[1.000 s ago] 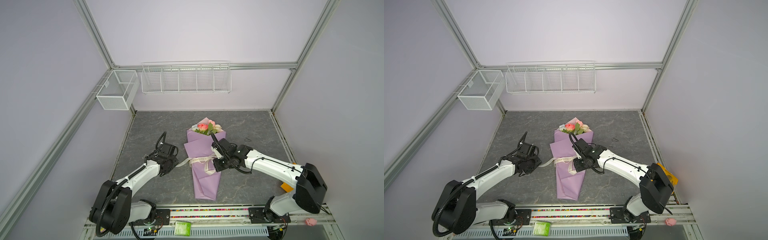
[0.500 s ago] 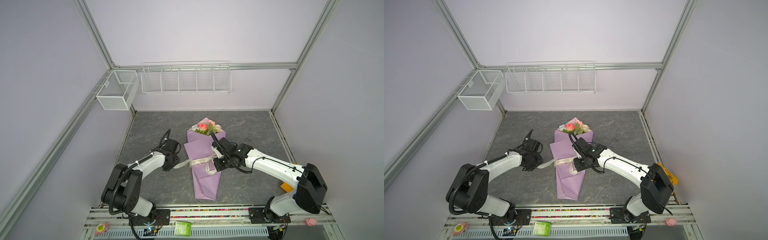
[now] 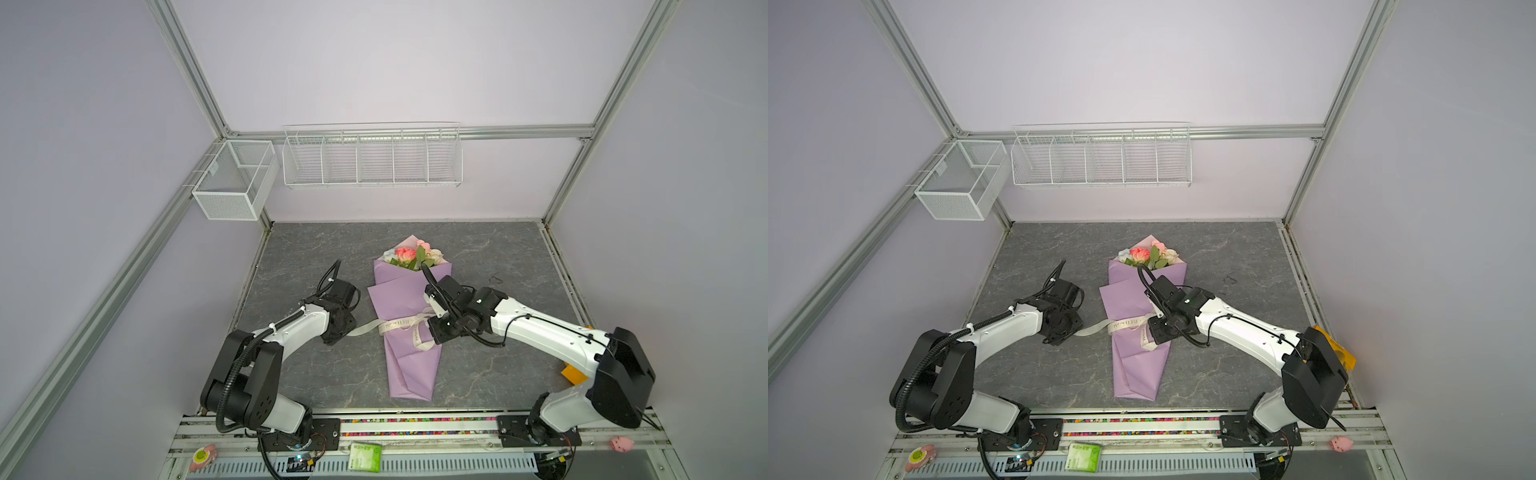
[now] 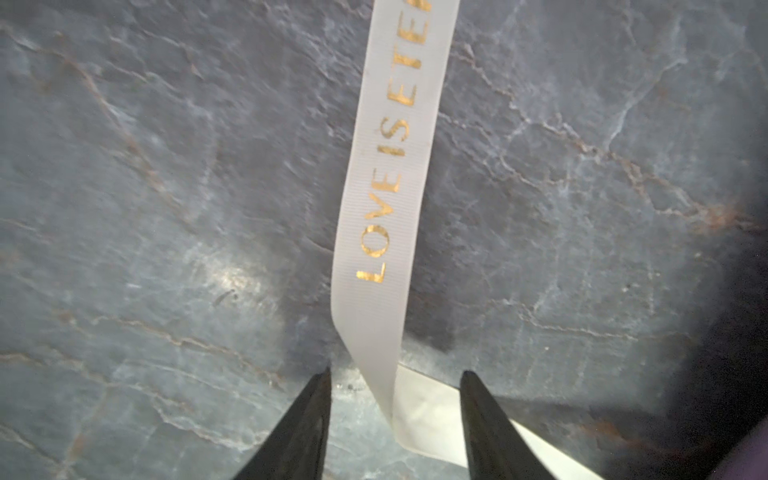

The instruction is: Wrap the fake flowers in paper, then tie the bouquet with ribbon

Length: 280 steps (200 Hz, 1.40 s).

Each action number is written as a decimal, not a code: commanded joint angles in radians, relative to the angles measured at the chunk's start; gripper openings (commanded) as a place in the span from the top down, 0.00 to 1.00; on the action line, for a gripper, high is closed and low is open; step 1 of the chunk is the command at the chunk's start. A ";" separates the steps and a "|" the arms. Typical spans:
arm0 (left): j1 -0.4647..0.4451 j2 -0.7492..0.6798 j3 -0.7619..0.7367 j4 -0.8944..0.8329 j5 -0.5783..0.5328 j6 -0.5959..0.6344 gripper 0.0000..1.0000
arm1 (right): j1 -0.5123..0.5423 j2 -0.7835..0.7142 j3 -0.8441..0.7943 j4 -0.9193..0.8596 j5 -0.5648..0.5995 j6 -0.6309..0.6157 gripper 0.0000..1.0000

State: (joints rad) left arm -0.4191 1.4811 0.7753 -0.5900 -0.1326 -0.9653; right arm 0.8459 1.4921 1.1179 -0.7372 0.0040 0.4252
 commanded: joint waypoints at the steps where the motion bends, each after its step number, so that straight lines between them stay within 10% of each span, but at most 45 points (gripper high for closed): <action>1: 0.006 0.020 0.009 -0.015 -0.041 0.017 0.56 | -0.007 -0.036 0.020 -0.031 0.014 -0.013 0.91; 40: 0.011 0.034 0.011 -0.011 -0.075 0.068 1.00 | -0.011 -0.031 0.082 -0.244 0.073 -0.125 0.91; 128: 0.011 -0.128 0.008 -0.025 -0.098 0.137 1.00 | -0.030 0.166 0.315 -0.587 0.557 -0.238 0.86; 179: 0.011 -0.171 -0.013 0.002 -0.038 0.147 1.00 | -0.103 0.180 0.235 -0.409 0.432 -0.100 0.64; 223: 0.011 -0.193 -0.028 0.012 -0.026 0.156 1.00 | -0.103 -0.089 -0.110 0.019 -0.094 -0.001 0.65; 280: 0.012 -0.192 -0.015 0.011 -0.015 0.173 1.00 | -0.103 0.028 -0.123 0.089 -0.096 -0.082 0.61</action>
State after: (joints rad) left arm -0.4122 1.3029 0.7605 -0.5838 -0.1551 -0.8051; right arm 0.7410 1.4586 1.0008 -0.7345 -0.0322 0.3817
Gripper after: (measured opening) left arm 0.047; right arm 0.391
